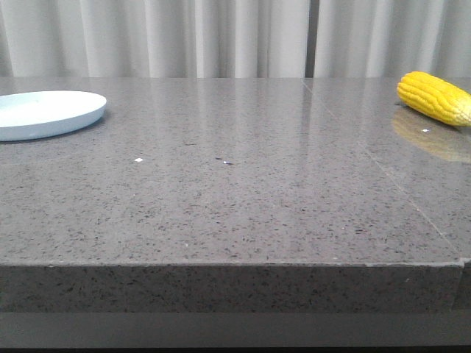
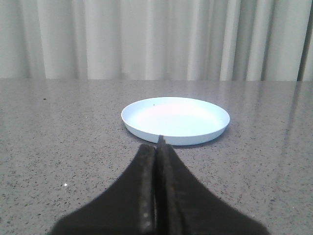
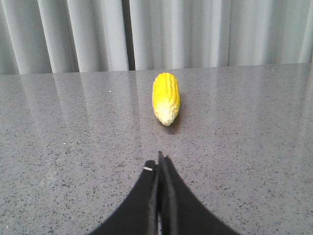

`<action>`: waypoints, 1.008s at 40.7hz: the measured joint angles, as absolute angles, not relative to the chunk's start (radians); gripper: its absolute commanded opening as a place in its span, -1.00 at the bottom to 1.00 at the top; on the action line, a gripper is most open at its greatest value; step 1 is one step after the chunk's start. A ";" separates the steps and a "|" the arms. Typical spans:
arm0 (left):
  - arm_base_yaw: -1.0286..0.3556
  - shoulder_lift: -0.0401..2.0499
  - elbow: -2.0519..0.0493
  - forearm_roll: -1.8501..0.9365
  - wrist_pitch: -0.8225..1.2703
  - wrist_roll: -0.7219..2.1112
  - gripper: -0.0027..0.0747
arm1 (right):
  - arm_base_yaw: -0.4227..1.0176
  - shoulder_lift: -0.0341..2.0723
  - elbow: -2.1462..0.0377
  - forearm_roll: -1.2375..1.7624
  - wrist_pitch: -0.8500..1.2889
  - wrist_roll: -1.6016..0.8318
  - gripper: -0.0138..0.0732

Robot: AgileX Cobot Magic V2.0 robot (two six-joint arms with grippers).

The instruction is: Place corn on plate with both arms

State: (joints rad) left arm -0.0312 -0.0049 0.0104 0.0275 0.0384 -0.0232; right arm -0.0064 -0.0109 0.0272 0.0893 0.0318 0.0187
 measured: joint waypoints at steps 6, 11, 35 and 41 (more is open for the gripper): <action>-0.031 -0.005 0.010 0.027 0.038 -0.023 -0.98 | -0.006 -0.011 0.027 0.089 0.032 0.019 -0.88; -0.031 -0.005 0.010 0.027 0.038 -0.023 -0.98 | -0.006 -0.011 0.027 0.089 0.032 0.019 -0.88; -0.031 -0.005 0.006 0.027 -0.028 -0.023 -0.98 | -0.006 -0.011 0.004 0.089 0.008 0.019 -0.88; -0.031 -0.005 -0.092 0.027 -0.028 -0.023 -0.98 | -0.006 -0.011 -0.104 0.089 0.066 0.019 -0.88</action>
State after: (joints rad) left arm -0.0312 -0.0049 -0.0916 0.0275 -0.0280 -0.0232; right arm -0.0064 -0.0109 -0.1038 0.0893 0.0662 0.0187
